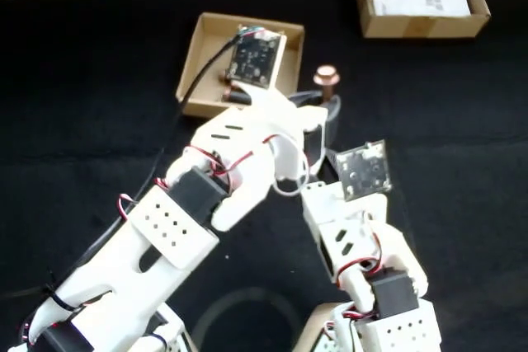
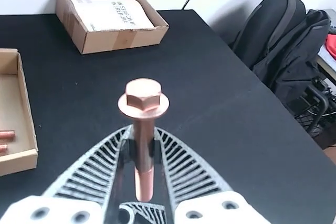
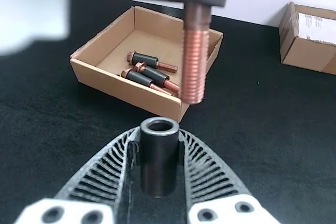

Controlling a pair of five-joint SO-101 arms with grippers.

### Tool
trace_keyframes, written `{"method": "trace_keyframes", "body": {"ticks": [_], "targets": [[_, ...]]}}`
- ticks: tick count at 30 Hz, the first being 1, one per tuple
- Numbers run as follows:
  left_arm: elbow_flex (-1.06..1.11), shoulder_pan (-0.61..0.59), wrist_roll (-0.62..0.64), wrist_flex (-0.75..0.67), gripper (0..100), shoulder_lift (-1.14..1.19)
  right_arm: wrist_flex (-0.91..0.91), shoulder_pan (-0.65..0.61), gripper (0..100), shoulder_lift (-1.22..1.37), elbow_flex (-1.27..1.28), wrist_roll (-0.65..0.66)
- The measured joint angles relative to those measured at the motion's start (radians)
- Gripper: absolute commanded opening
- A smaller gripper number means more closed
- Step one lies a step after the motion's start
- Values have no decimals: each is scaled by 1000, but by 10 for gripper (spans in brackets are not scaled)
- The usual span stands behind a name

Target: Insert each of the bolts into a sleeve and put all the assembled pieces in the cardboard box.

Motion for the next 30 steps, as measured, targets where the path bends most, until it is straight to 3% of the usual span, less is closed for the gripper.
{"method": "trace_keyframes", "body": {"ticks": [15,22,30], "targets": [[193,0,-9,18,9,-140,0,32,8,0,0,0],[275,-3,-8,-98,9,-152,0,37,8,0,2,0],[262,-3,-44,-127,9,-150,0,38,8,0,0,0]]}}
